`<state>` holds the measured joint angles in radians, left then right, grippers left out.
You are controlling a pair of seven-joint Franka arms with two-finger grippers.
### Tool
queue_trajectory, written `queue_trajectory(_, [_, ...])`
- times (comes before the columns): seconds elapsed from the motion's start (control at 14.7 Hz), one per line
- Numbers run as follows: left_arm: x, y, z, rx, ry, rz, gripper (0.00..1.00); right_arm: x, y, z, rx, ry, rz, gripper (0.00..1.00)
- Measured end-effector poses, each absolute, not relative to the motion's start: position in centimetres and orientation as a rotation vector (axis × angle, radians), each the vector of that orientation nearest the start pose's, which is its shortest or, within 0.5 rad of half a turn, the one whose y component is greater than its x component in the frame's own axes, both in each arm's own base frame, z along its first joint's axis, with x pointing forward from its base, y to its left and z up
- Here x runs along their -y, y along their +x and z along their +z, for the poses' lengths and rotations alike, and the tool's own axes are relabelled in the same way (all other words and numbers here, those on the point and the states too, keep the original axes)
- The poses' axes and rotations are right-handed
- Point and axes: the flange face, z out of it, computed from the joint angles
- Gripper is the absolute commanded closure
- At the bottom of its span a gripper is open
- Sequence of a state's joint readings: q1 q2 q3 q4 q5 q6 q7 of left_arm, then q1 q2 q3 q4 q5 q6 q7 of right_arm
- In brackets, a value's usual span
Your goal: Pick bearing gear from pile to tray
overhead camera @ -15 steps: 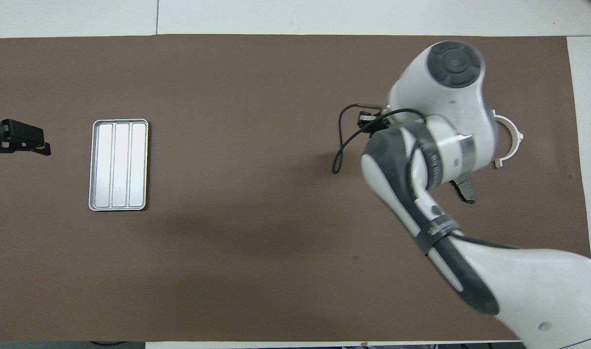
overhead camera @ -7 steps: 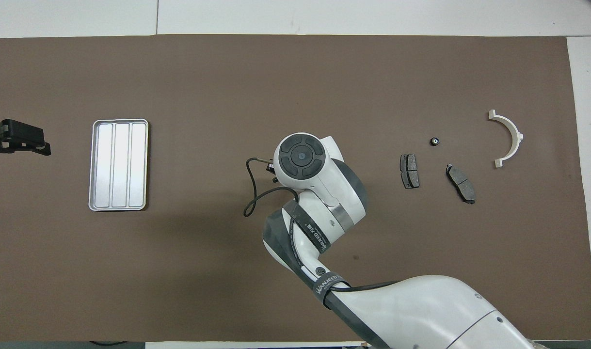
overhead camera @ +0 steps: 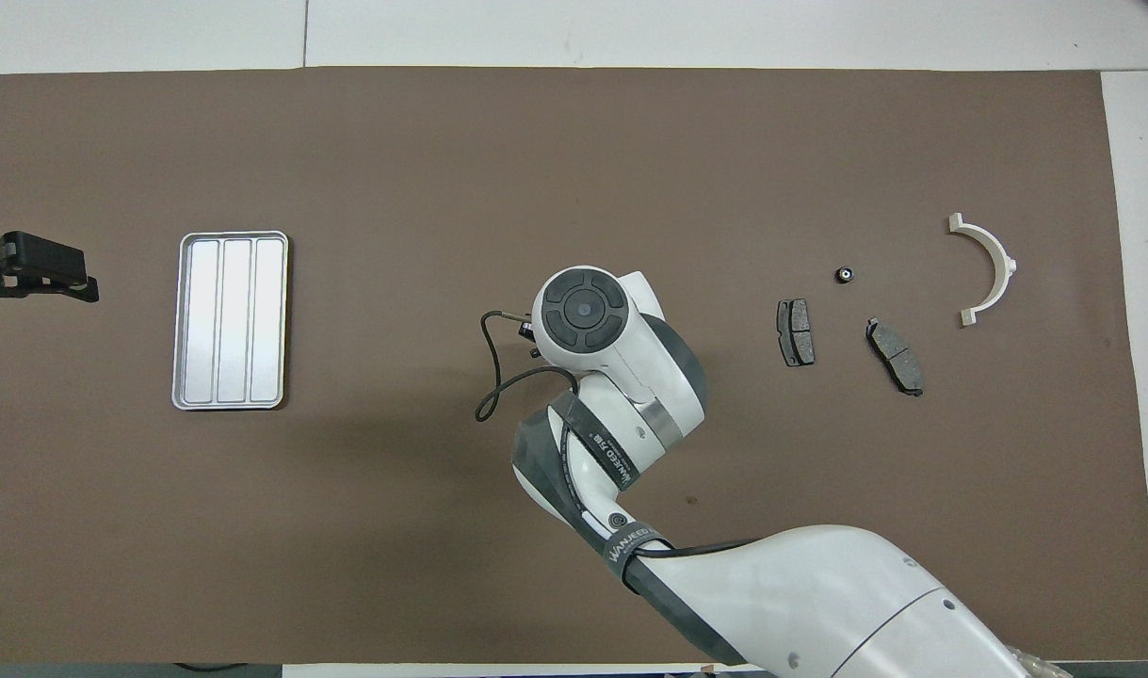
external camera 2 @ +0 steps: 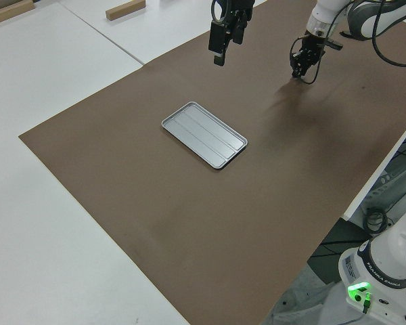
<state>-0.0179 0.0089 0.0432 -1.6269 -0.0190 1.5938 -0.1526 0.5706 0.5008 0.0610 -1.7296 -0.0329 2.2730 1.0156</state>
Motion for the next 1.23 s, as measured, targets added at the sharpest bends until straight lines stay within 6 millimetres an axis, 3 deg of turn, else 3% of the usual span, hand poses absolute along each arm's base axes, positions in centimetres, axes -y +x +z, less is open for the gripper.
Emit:
queue_trajectory(0.2, [-1.2,55.7,59.5,0.282,-3.144,0.068,0.0,-39.0,54.1,29.0,-0.572,-3.046,-0.052,1.0])
queue_trajectory(0.27, [-1.2,55.7,59.5,0.282,-3.144,0.068,0.0,-39.0,54.1,29.0,-0.573,-3.046,-0.052,0.49])
queue_trajectory(0.41, [-1.2,55.7,59.5,0.282,-3.144,0.068,0.0,-38.6,54.4,29.2,-0.587,-3.048,-0.049,0.06])
queue_trajectory(0.55, [-1.2,55.7,59.5,0.282,-3.144,0.068,0.0,-37.8,55.5,30.8,-0.622,-3.064,-0.026,0.01])
queue_trajectory(0.75, [-1.2,55.7,59.5,0.282,-3.144,0.068,0.0,-33.7,59.4,36.3,-0.668,-3.074,0.004,0.01])
queue_trajectory(0.96, [-1.2,55.7,59.5,0.282,-3.144,0.068,0.0,-24.5,63.4,40.6,-0.412,-3.113,0.001,0.01])
queue_trajectory(1.09, [-1.2,55.7,59.5,0.282,-3.144,0.068,0.0,-18.3,65.1,41.3,-0.252,-3.13,0.007,0.01])
queue_trajectory(1.23, [-1.2,55.7,59.5,0.282,-3.144,0.068,0.0,-14.3,65.9,40.8,-0.117,-3.14,0.025,0.01])
